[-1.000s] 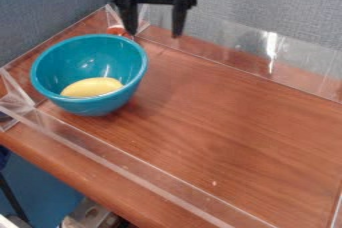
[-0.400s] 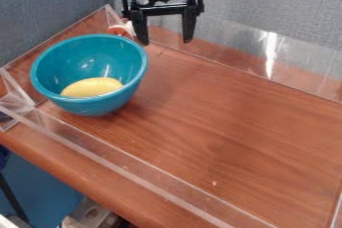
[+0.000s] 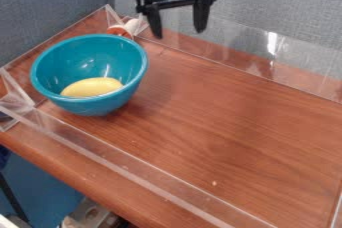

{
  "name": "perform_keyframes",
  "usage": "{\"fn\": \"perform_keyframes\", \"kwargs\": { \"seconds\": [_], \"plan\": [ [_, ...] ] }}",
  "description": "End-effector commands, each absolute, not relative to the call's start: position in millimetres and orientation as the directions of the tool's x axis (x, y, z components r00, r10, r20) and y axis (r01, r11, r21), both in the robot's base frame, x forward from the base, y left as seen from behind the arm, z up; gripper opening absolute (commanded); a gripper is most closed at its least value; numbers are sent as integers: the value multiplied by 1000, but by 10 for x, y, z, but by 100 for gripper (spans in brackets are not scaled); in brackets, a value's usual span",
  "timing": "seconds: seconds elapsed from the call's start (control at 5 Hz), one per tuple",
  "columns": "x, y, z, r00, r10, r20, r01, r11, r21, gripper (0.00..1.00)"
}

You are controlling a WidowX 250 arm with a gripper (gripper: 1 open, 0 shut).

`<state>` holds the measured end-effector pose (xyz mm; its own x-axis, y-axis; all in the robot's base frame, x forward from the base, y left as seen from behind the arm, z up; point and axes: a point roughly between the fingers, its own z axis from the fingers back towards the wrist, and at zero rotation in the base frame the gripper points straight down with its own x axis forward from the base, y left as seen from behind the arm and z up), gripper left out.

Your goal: Remove the mushroom from the blue bowl and put it on the table

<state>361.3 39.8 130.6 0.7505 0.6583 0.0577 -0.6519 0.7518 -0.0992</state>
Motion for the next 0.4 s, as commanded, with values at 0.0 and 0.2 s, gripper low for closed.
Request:
{"fn": "perform_keyframes", "kwargs": {
  "seconds": [0.0, 0.2],
  "plan": [
    [3786, 435, 1594, 701, 703, 121, -686, 711, -154, 100],
    [3822, 560, 1562, 643, 755, 125, -738, 655, -161, 100]
  ]
}}
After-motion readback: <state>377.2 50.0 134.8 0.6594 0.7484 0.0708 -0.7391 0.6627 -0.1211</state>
